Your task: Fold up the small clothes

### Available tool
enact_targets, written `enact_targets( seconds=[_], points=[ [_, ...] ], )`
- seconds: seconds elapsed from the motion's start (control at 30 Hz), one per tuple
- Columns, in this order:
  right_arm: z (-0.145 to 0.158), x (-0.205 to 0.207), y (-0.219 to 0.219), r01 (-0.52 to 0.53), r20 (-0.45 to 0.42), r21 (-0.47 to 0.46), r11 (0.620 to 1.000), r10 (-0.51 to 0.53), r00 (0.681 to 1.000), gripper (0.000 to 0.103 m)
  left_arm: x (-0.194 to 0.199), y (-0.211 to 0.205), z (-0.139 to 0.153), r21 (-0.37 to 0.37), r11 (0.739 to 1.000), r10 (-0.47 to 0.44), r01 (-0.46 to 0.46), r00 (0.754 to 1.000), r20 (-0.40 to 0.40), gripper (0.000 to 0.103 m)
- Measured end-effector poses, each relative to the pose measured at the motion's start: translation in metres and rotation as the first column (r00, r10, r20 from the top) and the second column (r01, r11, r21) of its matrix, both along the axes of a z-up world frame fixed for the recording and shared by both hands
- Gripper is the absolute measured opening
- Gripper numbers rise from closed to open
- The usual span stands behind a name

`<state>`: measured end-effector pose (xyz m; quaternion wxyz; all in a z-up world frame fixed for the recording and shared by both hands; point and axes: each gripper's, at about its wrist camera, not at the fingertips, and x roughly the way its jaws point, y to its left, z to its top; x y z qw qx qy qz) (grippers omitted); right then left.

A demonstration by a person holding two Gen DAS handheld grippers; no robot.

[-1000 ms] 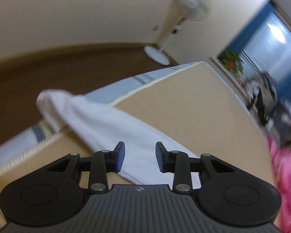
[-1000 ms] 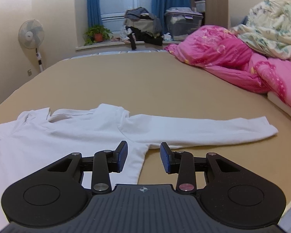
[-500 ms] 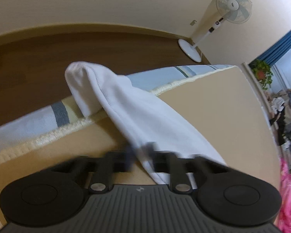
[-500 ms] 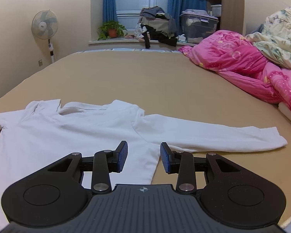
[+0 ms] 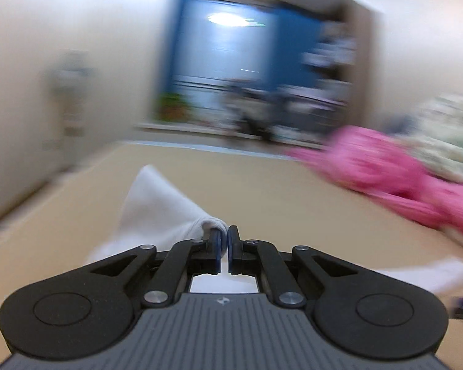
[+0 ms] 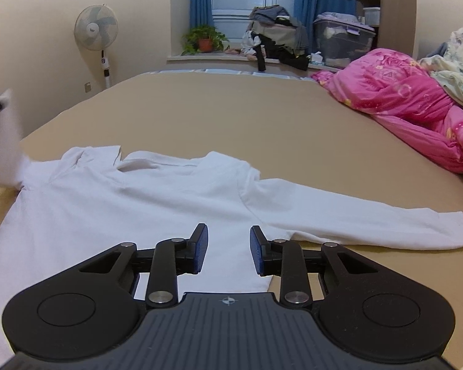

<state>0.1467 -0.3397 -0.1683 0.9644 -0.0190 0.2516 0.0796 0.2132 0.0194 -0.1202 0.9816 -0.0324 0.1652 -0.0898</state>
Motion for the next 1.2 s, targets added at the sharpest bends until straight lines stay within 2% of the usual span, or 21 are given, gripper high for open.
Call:
enact_targets(
  seconds=[0.03, 0.07, 0.13, 0.17, 0.23, 0.27, 0.33, 0.43, 0.53, 0.63, 0.73, 0.83, 0.93, 1.03, 1.07, 1.1, 1.17, 1.2],
  points=[
    [-0.001, 0.002, 0.0, -0.001, -0.009, 0.0, 1.0, 0.001, 1.0, 0.031, -0.001, -0.029, -0.011, -0.002, 0.996, -0.087, 0.087, 0.995, -0.039, 0.021],
    [-0.001, 0.004, 0.0, -0.004, -0.016, -0.003, 1.0, 0.004, 1.0, 0.031, -0.003, -0.056, -0.026, 0.024, 0.987, -0.158, 0.16, 0.983, -0.09, 0.034],
    [-0.002, 0.009, -0.004, -0.003, -0.022, -0.005, 1.0, 0.003, 1.0, 0.031, -0.017, -0.086, -0.058, 0.086, 0.975, -0.189, 0.205, 0.968, -0.162, 0.034],
    [-0.003, 0.012, -0.006, 0.003, -0.03, 0.003, 1.0, -0.003, 1.0, 0.031, -0.023, -0.085, -0.073, 0.075, 0.977, -0.184, 0.202, 0.963, -0.2, 0.034],
    [-0.007, 0.02, -0.01, 0.014, -0.055, 0.033, 0.999, -0.012, 0.998, 0.031, -0.041, -0.065, -0.1, 0.054, 0.989, -0.121, 0.139, 0.959, -0.256, 0.034],
    [-0.008, 0.024, -0.01, 0.015, -0.062, 0.05, 0.999, -0.012, 0.998, 0.031, -0.057, -0.056, -0.114, 0.076, 0.992, -0.074, 0.099, 0.959, -0.274, 0.034],
    [-0.009, 0.033, -0.008, -0.004, -0.069, 0.097, 0.995, 0.01, 0.998, 0.023, -0.073, -0.034, -0.13, 0.119, 0.992, -0.003, 0.043, 0.948, -0.317, 0.033],
    [-0.011, 0.047, 0.005, -0.053, -0.063, 0.17, 0.984, 0.065, 0.996, 0.023, -0.076, 0.002, -0.118, 0.19, 0.981, 0.038, 0.037, 0.925, -0.378, 0.033],
    [-0.012, 0.06, 0.03, -0.112, -0.04, 0.182, 0.977, 0.121, 0.992, 0.023, -0.089, 0.025, -0.084, 0.282, 0.955, 0.011, 0.092, 0.939, -0.344, 0.033],
    [-0.015, 0.069, 0.059, -0.18, -0.012, 0.144, 0.973, 0.183, 0.983, 0.025, -0.099, 0.048, -0.06, 0.283, 0.954, 0.011, 0.098, 0.933, -0.36, 0.034],
    [-0.02, 0.076, 0.091, -0.252, 0.024, 0.056, 0.966, 0.251, 0.968, 0.032, -0.113, 0.056, -0.058, 0.238, 0.97, 0.042, 0.052, 0.926, -0.376, 0.034],
    [-0.025, 0.077, 0.12, -0.335, 0.036, -0.018, 0.942, 0.335, 0.941, 0.033, -0.128, 0.046, -0.07, 0.157, 0.987, 0.084, -0.021, 0.909, -0.408, 0.034],
    [-0.038, 0.076, 0.148, -0.397, 0.025, -0.16, 0.904, 0.405, 0.914, 0.033, -0.154, 0.034, -0.085, 0.034, 0.995, 0.095, -0.09, 0.889, -0.449, 0.034],
    [-0.059, 0.082, 0.171, -0.377, -0.055, -0.376, 0.846, 0.386, 0.921, 0.03, -0.169, 0.014, -0.09, 0.051, 0.997, 0.078, -0.062, 0.888, -0.453, 0.034],
    [-0.059, 0.084, 0.171, -0.389, -0.068, -0.374, 0.842, 0.394, 0.917, 0.023, -0.173, 0.009, -0.088, 0.068, 0.997, 0.072, -0.047, 0.892, -0.447, 0.034],
    [-0.053, 0.087, 0.167, -0.407, -0.07, -0.33, 0.852, 0.408, 0.91, 0.002, -0.174, 0.005, -0.086, 0.083, 0.996, 0.07, -0.037, 0.896, -0.439, 0.034],
    [-0.023, 0.089, 0.148, -0.353, 0.025, -0.206, 0.912, 0.366, 0.93, 0.0, -0.175, 0.004, -0.082, 0.095, 0.995, 0.076, -0.04, 0.904, -0.42, 0.034],
    [-0.002, 0.094, 0.124, -0.304, 0.085, -0.043, 0.952, 0.306, 0.948, 0.0, -0.173, 0.005, -0.08, 0.092, 0.995, 0.084, -0.05, 0.907, -0.413, 0.034]
  ],
)
